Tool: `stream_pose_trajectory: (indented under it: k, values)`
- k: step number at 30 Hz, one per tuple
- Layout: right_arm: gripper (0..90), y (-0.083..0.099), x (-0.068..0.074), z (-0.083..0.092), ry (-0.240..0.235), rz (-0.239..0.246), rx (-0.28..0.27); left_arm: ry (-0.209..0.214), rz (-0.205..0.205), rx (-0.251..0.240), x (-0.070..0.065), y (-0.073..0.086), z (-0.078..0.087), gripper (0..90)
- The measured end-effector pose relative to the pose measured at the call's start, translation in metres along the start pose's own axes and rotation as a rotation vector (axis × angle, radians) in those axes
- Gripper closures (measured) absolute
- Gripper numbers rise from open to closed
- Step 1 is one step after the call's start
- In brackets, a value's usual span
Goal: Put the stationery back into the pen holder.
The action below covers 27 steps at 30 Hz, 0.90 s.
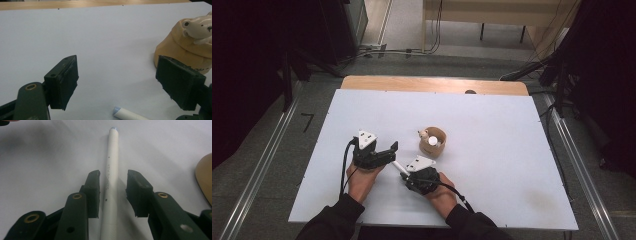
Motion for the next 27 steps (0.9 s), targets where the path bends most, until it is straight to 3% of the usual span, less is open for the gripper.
stream_pose_trajectory:
  k: [10,27]
  values:
    - [68.8,0.0001,-0.0012,-0.0006,-0.027,-0.022,0.009,0.001,-0.001,-0.001,-0.0002,0.0,0.0003,18.5]
    - [77.0,0.0005,-0.0037,-0.0011,-0.032,-0.042,0.006,0.007,0.001,-0.002,-0.0008,-0.0001,0.0007,18.5]
Point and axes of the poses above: each handheld gripper's, and its own axes: z roughly backward along the jaws, y roughly out of its underside, x roughly to its left, the point moved 1 cm from there along -z, roughly forward along the jaws, and after that the axes turned 10 degrees about z, right-handed, at the moved point
